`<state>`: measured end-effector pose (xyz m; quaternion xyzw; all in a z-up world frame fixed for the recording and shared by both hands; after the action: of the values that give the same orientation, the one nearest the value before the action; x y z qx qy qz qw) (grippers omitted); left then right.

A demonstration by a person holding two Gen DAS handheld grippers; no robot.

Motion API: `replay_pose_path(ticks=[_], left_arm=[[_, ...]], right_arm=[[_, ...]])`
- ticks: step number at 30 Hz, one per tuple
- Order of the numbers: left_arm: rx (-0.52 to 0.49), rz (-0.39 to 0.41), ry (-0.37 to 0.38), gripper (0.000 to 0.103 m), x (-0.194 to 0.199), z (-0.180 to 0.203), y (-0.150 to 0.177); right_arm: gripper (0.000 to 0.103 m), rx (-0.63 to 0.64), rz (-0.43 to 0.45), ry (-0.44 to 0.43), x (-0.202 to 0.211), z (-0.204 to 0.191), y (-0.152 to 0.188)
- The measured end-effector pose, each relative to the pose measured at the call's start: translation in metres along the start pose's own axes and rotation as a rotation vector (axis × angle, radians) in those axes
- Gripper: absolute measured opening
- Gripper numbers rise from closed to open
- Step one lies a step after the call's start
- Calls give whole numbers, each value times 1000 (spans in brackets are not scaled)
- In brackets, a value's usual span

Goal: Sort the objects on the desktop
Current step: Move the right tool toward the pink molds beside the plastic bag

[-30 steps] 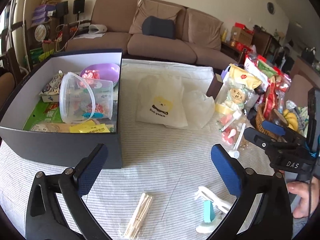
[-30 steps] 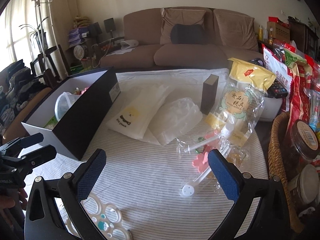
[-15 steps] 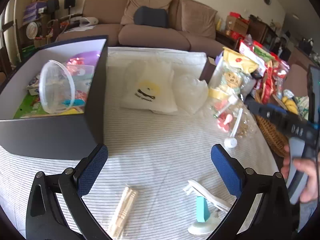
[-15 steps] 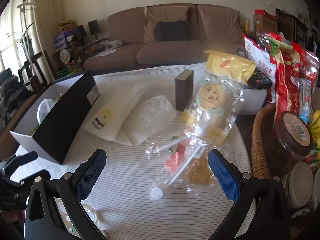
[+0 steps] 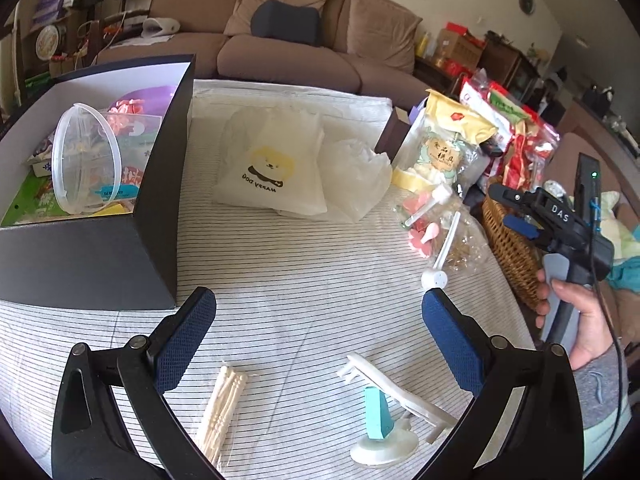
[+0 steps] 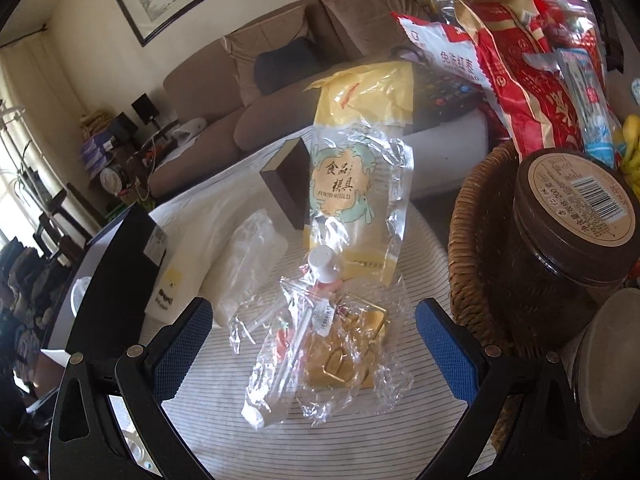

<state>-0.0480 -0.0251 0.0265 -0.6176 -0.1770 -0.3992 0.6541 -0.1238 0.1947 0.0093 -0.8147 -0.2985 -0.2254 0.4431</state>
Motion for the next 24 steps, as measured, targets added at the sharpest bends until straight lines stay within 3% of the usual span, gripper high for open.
replay_pose_path(ticks=[2, 5, 14, 15, 16, 17, 20, 24], left_arm=[[5, -2, 7, 103, 1, -2, 0], [15, -10, 19, 103, 1, -6, 1], [34, -5, 28, 103, 5, -14, 1], [33, -8, 27, 103, 5, -15, 1], [31, -10, 26, 103, 5, -16, 2], [30, -13, 24, 103, 5, -16, 2], [27, -19, 22, 103, 6, -18, 3], [41, -2, 19, 103, 12, -24, -1]], right_arm=[[97, -34, 0, -24, -5, 5, -2], [96, 18, -2, 34, -11, 1, -2], [93, 298, -47, 177, -36, -34, 27], [87, 335, -66, 207, -42, -35, 33], [60, 360, -94, 228, -48, -35, 39], [18, 373, -129, 235, -55, -35, 46], [16, 345, -158, 198, -61, -40, 57], [15, 232, -229, -26, -57, -64, 68]])
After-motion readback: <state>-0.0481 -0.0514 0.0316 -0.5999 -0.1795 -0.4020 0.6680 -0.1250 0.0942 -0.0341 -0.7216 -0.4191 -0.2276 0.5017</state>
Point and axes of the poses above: each gripper's, at about its wrist camera, not at the fingertips, and x roughly against the way its jaws point, z to its right, y to its underside, the point moved 9 cm from there along -x, roughly the way its jaws point, and after that the axes turned 10 degrees about -x, right-handed, at the moved point
